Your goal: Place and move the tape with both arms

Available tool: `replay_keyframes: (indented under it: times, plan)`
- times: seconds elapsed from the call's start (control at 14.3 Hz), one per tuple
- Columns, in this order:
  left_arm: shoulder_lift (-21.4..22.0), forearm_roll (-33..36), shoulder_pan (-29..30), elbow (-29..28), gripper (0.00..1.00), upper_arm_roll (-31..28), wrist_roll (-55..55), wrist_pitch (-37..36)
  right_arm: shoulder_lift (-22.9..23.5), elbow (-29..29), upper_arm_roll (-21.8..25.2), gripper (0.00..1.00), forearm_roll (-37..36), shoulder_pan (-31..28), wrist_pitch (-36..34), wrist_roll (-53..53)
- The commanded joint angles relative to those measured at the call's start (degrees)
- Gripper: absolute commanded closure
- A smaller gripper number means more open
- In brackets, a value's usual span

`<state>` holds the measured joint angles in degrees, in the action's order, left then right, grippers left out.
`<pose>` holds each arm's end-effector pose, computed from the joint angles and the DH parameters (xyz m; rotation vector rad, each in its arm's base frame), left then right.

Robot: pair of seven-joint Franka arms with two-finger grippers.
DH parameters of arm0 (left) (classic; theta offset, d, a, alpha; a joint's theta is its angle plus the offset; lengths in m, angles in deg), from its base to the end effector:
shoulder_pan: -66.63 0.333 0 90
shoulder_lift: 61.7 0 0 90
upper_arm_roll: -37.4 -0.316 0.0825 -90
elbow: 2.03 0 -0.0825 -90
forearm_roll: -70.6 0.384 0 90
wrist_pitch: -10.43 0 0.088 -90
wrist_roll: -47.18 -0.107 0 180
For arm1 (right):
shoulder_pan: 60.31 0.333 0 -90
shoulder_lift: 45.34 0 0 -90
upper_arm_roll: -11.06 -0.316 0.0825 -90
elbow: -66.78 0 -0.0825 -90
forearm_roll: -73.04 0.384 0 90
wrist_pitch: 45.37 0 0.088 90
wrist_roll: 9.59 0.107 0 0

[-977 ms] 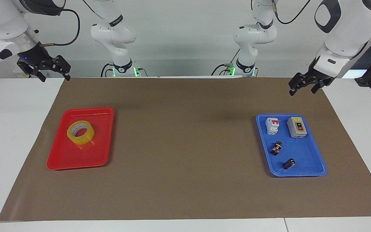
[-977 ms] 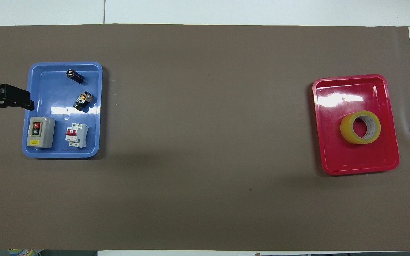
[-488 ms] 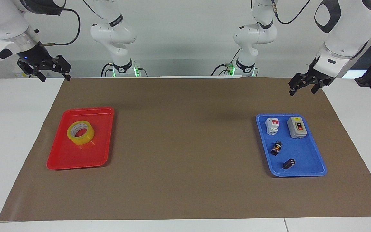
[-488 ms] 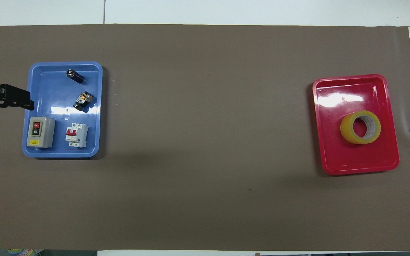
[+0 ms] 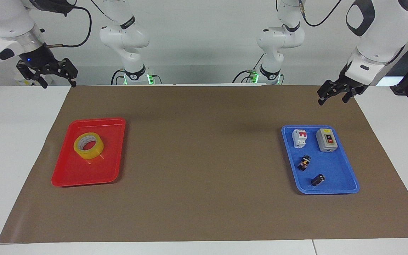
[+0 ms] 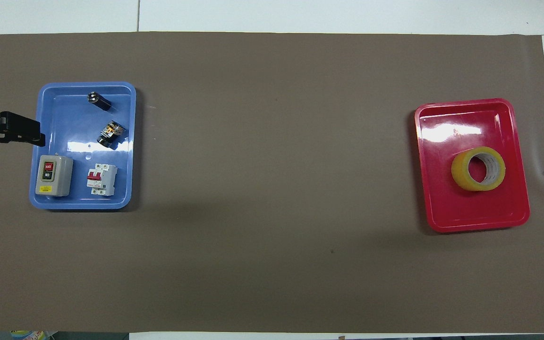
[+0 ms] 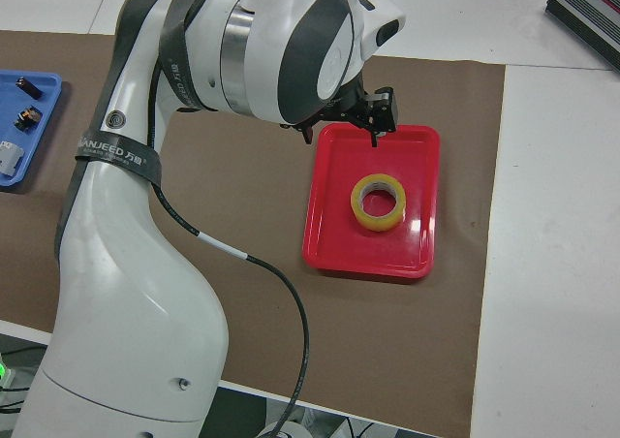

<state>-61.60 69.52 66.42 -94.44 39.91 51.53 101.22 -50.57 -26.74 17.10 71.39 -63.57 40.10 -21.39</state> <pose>0.5534 -0.0283 0.6068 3.1239 0.0452 -0.0432 0.5097 -0.0895 0.6377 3.1301 0.0669 -0.0820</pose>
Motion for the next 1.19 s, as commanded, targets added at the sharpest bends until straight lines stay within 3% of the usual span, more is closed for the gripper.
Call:
replay_keyframes:
  times: [0.0, 1.12]
  plan:
    - [0.6, -0.8, 0.7, -0.5, 0.00, 0.4, -0.8, -0.5, 0.6, 0.7, -0.2, 0.00, -0.3, -0.3, 0.5, 0.7]
    - [0.6, -0.8, 0.7, -0.5, 0.00, 0.4, -0.8, -0.5, 0.6, 0.3, -0.2, 0.00, -0.2, -0.1, 1.4, 0.8]
